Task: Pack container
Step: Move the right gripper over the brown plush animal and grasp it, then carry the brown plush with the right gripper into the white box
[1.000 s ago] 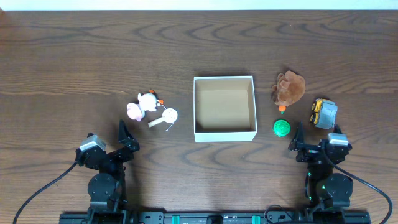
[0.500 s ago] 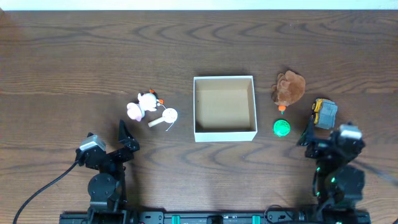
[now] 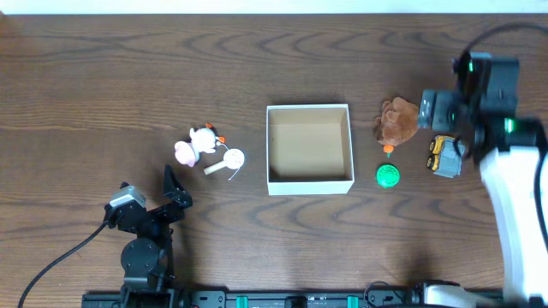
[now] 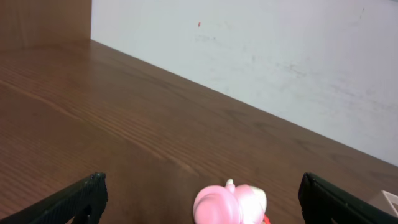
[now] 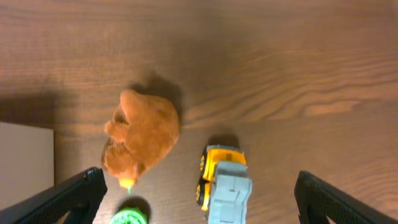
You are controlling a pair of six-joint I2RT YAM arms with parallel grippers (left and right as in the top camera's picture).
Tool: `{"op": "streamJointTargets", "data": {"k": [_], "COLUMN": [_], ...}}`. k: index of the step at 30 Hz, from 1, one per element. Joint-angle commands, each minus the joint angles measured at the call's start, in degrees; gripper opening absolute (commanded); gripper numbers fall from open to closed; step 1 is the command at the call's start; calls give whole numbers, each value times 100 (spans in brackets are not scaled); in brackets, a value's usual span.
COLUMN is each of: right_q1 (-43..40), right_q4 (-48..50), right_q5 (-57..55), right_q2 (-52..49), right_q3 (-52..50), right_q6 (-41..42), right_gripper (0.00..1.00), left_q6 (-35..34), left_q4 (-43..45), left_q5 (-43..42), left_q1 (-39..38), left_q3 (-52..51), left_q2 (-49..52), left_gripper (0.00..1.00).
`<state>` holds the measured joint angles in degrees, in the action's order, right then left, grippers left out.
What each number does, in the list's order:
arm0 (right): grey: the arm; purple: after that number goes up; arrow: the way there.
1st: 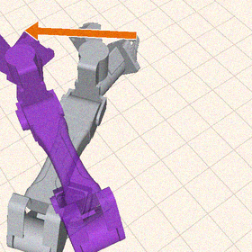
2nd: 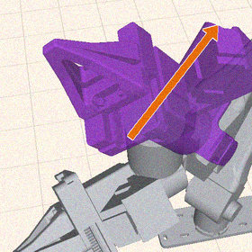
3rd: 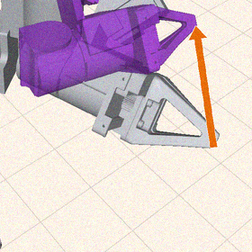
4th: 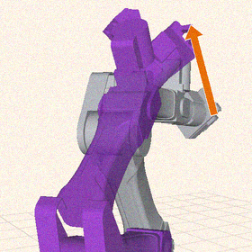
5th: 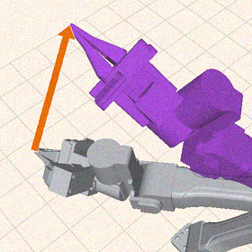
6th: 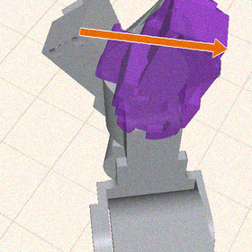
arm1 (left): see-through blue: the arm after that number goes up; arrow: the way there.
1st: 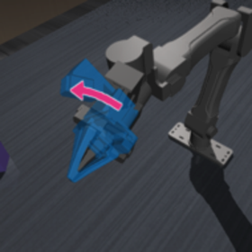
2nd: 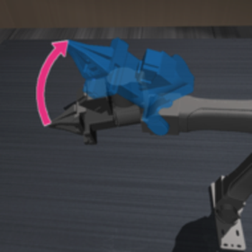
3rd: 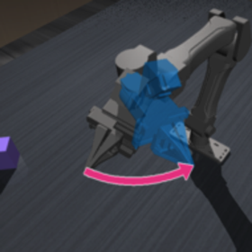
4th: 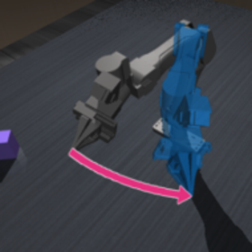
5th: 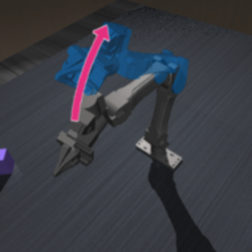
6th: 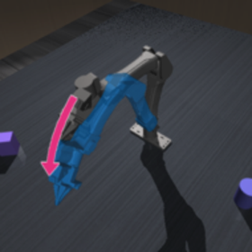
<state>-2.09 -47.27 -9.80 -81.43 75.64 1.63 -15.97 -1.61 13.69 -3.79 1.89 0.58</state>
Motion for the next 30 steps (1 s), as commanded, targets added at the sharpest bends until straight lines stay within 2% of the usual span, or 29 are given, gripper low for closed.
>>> {"op": "streamJointTargets", "data": {"k": [1,6,10,14,19,30], "right_q1": [-96,-90,-90,-83,-83,415], "right_q4": [-164,120,122,114,238,1366], "right_q5": [286,402,929,1141,1134,1095], "right_q2": [-662,-1043,-1084,-1084,-1132,-2085], "right_q3": [636,684,684,636,275,-420], "right_q6": [-98,-81,-70,680,872,1298], "right_gripper": [99,99,99,99,98,95], "left_q6": [114,114,114,114,114,114], "left_q4": [-107,-107,-107,-107,-107,-107], "left_q5": [22,22,22,22,22,22], "left_q1": [31,31,31,31,31,31], "left_q3": [-166,-166,-166,-166,-166,-166], "left_q2": [-35,-35,-35,-35,-35,-35], "left_gripper": [98,98,98,98,98,98]}}
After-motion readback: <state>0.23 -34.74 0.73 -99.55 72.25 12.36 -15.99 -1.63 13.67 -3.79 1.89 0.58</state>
